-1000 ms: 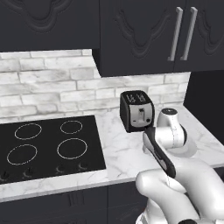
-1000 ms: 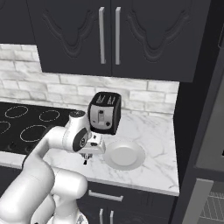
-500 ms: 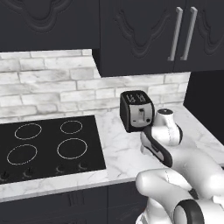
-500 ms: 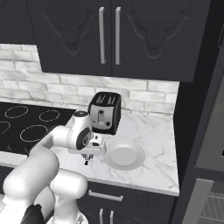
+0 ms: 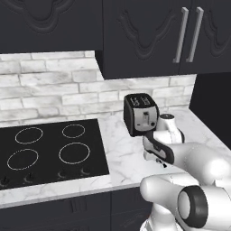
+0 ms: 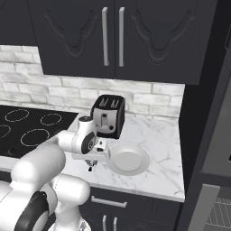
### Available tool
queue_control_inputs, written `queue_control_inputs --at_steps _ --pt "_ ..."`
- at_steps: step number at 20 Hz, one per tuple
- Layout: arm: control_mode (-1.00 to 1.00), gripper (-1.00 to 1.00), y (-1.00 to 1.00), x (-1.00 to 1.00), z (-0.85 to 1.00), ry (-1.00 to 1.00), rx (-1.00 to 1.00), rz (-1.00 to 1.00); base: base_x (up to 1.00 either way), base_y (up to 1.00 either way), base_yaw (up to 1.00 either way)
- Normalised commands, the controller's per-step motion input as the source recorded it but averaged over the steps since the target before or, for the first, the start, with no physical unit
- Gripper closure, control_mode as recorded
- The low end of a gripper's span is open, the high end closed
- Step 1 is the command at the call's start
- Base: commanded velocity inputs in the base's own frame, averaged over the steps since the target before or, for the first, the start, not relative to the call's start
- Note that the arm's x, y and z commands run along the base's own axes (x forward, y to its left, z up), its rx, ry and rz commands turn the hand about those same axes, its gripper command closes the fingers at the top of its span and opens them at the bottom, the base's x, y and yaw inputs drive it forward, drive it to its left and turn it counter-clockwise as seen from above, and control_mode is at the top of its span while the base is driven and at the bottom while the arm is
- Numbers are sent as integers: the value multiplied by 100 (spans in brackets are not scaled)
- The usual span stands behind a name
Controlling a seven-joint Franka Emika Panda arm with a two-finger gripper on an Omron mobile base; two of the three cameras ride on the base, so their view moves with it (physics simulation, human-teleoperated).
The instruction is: Pick up the tongs from the counter and place them near the plate next to the oven.
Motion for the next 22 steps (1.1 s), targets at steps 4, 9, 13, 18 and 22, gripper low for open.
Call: queue_control_inputs --at_steps 4,9,13,18,22 --pt "-100 100 0 0 -21 0 0 0 0 0 0" --pt "-100 100 2 0 -18 0 0 0 0 0 0" --pt "-100 -100 6 0 -18 0 0 0 0 0 0" --pt "-100 -100 9 0 -12 0 0 0 0 0 0" --pt "-100 -100 0 -8 1 0 0 0 0 0 0"
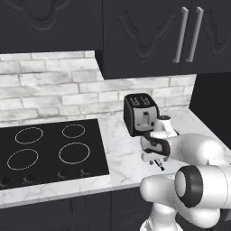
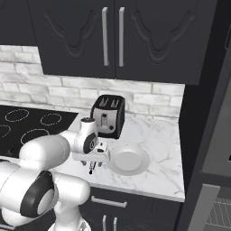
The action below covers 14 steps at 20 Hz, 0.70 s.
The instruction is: Pick up the tongs from the counter and place them near the plate next to the oven.
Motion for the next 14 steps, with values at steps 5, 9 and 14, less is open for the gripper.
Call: queue_control_inputs --at_steps 5,9,14 --pt "-100 -100 -1 -26 27 -1 0 0 0 0 0" --pt "-100 -100 -10 -44 54 -6 2 0 0 0 0" --pt "-100 -100 -14 -48 65 -6 3 0 0 0 0"
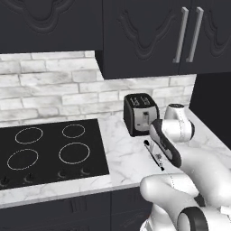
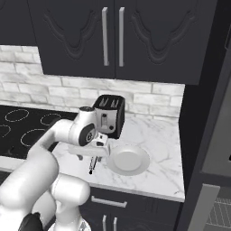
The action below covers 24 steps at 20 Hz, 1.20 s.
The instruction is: Pick up the tongs from the counter and place them near the plate next to the oven.
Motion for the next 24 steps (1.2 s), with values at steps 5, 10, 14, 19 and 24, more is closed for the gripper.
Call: queue_control_inputs --at_steps 5,10,14,19,24 --pt "-100 -100 -8 -37 70 -5 1 0 0 0 0" --pt "-100 -100 -4 -44 67 -9 0 0 0 0 0" --pt "-100 -100 -4 -51 56 -13 0 0 0 0 0" --pt "-100 -100 -5 -67 42 -21 0 -2 0 0 0" --pt "-100 -100 -1 -68 43 -31 0 -1 0 0 0"
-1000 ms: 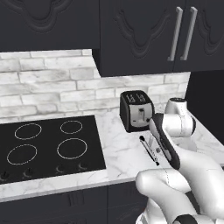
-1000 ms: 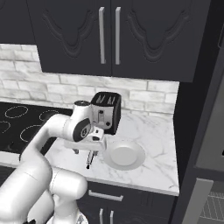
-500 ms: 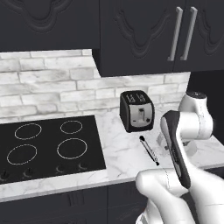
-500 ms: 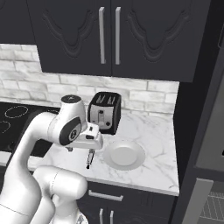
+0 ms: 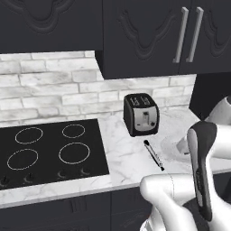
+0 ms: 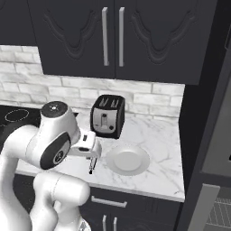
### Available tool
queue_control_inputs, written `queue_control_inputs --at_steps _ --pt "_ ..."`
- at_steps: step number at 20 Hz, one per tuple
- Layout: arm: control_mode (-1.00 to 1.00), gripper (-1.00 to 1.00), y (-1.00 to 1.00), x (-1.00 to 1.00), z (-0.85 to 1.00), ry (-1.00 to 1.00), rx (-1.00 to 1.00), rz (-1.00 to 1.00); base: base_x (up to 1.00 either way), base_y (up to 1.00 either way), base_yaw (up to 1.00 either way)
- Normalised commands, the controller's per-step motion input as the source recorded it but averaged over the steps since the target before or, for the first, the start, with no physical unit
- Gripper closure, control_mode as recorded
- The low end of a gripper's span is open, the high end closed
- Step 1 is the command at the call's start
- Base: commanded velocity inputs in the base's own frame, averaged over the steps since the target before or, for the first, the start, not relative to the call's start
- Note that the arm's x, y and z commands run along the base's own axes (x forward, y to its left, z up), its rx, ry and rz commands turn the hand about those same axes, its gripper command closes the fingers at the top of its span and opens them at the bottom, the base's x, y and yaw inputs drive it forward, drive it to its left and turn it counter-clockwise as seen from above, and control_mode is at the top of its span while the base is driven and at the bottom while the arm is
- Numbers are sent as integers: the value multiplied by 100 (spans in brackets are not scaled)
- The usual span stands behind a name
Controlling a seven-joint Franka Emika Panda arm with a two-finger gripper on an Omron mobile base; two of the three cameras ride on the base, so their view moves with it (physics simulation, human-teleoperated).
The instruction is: Pick up the tongs from the counter and place them near the plate next to the oven.
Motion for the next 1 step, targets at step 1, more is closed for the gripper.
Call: queue_control_inputs --at_steps 1 --pt "-100 -100 0 -57 42 -33 0 0 0 0 0"
